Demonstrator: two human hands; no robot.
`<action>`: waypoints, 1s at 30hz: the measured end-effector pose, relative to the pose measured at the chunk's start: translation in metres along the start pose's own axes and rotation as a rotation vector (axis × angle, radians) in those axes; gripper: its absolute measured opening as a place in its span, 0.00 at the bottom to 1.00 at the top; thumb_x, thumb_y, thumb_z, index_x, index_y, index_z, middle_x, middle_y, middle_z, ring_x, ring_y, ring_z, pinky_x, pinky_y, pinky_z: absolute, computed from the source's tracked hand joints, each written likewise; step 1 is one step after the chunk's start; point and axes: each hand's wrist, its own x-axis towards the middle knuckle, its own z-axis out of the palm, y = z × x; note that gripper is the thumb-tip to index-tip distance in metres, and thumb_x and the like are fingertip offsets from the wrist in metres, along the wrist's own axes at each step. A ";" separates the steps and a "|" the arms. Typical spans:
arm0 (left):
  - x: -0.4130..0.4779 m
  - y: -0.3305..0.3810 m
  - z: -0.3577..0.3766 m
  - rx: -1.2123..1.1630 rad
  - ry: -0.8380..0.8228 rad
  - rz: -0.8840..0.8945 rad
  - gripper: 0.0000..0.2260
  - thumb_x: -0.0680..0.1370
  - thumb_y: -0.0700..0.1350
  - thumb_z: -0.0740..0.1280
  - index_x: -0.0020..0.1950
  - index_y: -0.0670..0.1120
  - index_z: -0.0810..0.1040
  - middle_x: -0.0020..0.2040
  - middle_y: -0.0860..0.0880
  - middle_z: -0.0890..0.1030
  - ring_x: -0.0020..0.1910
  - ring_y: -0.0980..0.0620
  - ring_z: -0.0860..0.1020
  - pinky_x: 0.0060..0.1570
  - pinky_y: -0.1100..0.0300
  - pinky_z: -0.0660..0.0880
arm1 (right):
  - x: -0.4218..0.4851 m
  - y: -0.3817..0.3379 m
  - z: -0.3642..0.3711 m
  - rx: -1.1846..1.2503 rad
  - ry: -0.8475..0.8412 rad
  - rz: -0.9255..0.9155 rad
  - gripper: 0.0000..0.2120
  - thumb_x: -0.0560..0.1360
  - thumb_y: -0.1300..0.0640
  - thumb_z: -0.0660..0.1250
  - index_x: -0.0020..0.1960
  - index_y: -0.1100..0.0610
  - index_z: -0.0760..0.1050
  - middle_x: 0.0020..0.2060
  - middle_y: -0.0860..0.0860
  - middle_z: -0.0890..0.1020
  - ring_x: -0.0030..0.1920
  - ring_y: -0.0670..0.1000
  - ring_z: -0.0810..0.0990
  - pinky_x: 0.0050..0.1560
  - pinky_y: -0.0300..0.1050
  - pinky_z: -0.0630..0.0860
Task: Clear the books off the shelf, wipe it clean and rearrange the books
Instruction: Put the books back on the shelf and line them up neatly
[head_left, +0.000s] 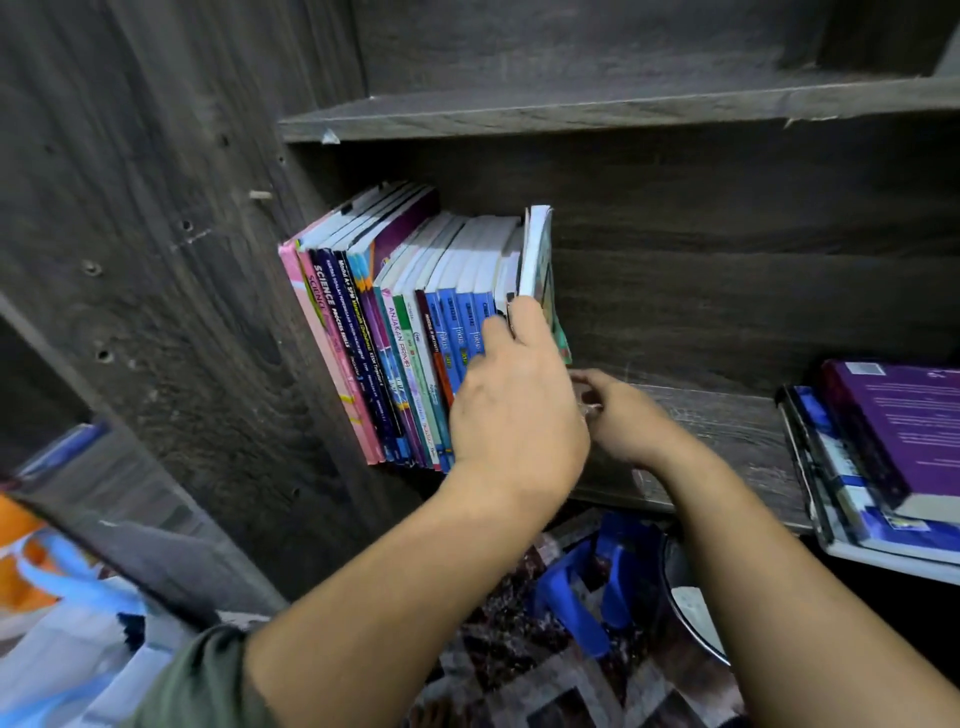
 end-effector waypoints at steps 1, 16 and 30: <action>-0.001 -0.002 0.002 0.031 -0.046 -0.021 0.31 0.75 0.43 0.68 0.72 0.47 0.53 0.57 0.45 0.71 0.49 0.43 0.78 0.39 0.56 0.64 | -0.003 -0.003 0.001 0.005 0.001 -0.017 0.27 0.77 0.61 0.64 0.74 0.46 0.64 0.65 0.53 0.76 0.62 0.54 0.76 0.59 0.43 0.72; -0.020 -0.084 -0.072 0.279 -0.226 0.062 0.34 0.78 0.42 0.64 0.78 0.60 0.51 0.53 0.42 0.79 0.48 0.39 0.79 0.44 0.50 0.75 | -0.008 -0.118 -0.001 -0.072 0.320 -0.467 0.29 0.76 0.61 0.57 0.75 0.44 0.60 0.77 0.56 0.55 0.75 0.60 0.56 0.74 0.55 0.58; -0.038 -0.107 -0.073 0.223 -0.109 0.016 0.28 0.79 0.40 0.61 0.76 0.58 0.60 0.48 0.48 0.76 0.46 0.41 0.79 0.40 0.51 0.73 | 0.004 -0.119 0.013 -0.381 0.454 -0.362 0.26 0.71 0.54 0.62 0.69 0.41 0.66 0.76 0.55 0.53 0.73 0.63 0.52 0.68 0.73 0.54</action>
